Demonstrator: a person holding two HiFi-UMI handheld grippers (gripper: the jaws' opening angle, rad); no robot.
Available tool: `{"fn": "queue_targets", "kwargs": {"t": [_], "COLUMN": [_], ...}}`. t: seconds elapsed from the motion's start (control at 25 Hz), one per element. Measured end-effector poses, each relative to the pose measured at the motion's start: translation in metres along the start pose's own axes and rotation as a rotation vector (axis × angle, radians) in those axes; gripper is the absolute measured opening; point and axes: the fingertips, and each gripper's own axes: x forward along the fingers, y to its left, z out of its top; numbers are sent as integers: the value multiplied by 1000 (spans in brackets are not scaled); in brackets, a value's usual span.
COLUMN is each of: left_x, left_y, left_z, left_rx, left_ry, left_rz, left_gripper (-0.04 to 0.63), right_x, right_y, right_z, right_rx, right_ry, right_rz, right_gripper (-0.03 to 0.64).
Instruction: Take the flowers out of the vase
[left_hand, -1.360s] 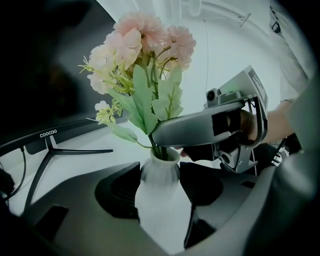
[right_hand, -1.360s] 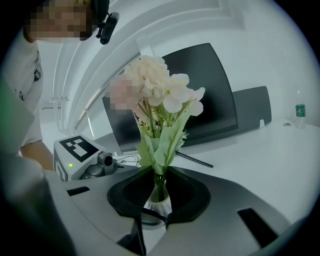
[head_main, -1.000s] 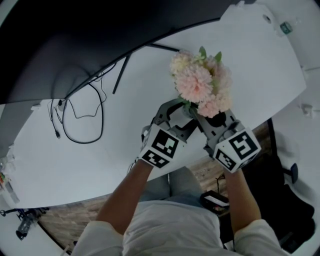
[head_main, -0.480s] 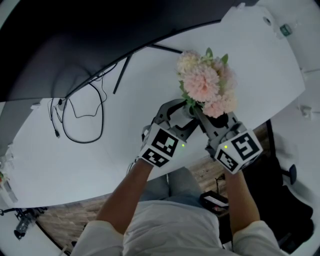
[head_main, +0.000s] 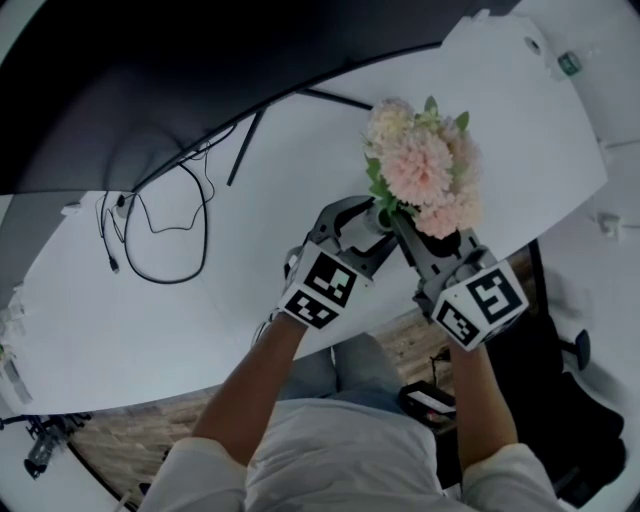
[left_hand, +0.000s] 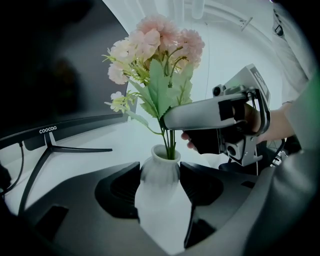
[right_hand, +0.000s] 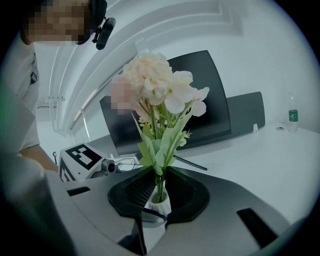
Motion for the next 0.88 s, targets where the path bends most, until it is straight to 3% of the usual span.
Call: {"fn": "queue_targets", "kwargs": {"t": [0.88], "left_x": [1], "left_y": [-2], "left_z": [-1], "left_rx": [-10], "left_ry": [4], "left_rz": [-2], "left_gripper": [253], "right_x": [-27], "right_y": [-4], "right_z": [20], "right_rx": [25], "right_ry": [-64], "right_rz": [-39], "right_gripper": [78]}}
